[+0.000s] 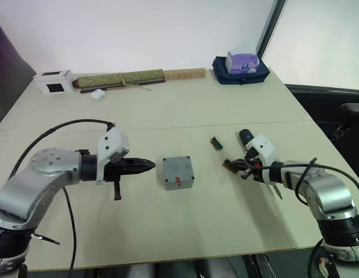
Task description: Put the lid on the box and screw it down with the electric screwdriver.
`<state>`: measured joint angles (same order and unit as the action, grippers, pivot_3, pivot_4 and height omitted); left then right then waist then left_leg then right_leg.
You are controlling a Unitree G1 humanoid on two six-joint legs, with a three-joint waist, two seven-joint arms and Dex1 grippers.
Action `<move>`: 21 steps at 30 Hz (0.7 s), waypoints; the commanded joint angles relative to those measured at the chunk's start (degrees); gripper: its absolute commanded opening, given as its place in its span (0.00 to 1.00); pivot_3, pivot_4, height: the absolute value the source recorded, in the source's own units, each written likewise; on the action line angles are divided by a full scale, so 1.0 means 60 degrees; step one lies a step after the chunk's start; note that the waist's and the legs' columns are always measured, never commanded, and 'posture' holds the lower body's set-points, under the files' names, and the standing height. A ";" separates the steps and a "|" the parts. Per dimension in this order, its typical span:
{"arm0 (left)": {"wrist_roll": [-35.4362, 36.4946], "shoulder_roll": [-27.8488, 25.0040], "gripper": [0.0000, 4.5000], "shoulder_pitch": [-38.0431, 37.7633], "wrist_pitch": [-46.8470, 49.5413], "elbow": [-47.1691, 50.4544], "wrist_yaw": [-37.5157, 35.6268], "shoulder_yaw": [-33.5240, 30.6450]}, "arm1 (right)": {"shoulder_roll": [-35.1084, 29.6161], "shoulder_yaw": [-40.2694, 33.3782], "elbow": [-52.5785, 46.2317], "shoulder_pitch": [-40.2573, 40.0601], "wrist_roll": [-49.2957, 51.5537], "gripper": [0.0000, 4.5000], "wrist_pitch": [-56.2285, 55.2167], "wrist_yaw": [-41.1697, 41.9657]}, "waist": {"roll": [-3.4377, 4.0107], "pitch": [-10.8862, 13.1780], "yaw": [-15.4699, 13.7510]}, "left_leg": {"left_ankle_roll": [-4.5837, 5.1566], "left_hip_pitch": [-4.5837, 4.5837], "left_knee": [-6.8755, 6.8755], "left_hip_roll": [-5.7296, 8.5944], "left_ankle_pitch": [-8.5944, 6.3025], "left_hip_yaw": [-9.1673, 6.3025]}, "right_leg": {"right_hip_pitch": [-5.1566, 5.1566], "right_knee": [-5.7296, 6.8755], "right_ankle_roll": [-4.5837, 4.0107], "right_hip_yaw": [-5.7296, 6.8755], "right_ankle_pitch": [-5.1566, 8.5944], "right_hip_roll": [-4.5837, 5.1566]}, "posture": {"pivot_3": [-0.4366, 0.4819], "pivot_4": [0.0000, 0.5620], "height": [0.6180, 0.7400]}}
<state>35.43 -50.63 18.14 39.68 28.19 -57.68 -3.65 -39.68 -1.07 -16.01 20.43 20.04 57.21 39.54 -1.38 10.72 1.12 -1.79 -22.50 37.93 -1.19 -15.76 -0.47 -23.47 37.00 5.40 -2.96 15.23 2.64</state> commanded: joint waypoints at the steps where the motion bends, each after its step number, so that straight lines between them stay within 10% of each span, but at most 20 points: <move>1: -0.0021 -0.0144 0.00 0.0175 -0.0103 0.0070 -0.0064 -0.0056 | 0.0011 -0.0573 -0.0866 0.0393 0.0473 0.00 0.0515 -0.0231 | 0.0002 0.0001 -0.0002 | 0.0000 0.0000 0.0000 0.0000 0.0000 0.0000 | -0.0001 0.0000 0.0000 0.0000 0.0000 0.0000 | 0.48 0.27 1.00; 11: -0.0069 -0.0183 0.00 0.0585 -0.0182 -0.0351 -0.0259 0.0059 | -0.0151 -0.0938 -0.2925 0.1590 0.2254 0.00 0.2045 0.0007 | 0.0020 0.0020 0.0007 | 0.0000 -0.0004 -0.0001 0.0000 0.0000 0.0000 | -0.0003 -0.0003 -0.0003 0.0000 0.0002 0.0002 | 0.48 0.27 1.00; 21: -0.0165 -0.0203 0.00 0.0576 -0.0311 -0.0366 -0.0361 0.0046 | 0.0482 0.1426 -0.2343 0.2742 0.2181 0.00 0.1375 0.0101 | 0.0018 0.0027 -0.0012 | 0.0002 -0.0023 -0.0011 -0.0010 -0.0001 0.0002 | -0.0025 -0.0003 0.0002 0.0004 -0.0002 0.0000 | 0.48 0.27 1.00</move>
<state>34.40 -51.42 21.39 38.98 24.95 -59.67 -2.81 -36.94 7.27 -30.37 35.14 34.01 67.51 40.00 -1.27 10.89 1.06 -1.78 -22.64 37.87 -1.24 -15.77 -0.44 -23.62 36.98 5.41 -2.95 15.22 2.66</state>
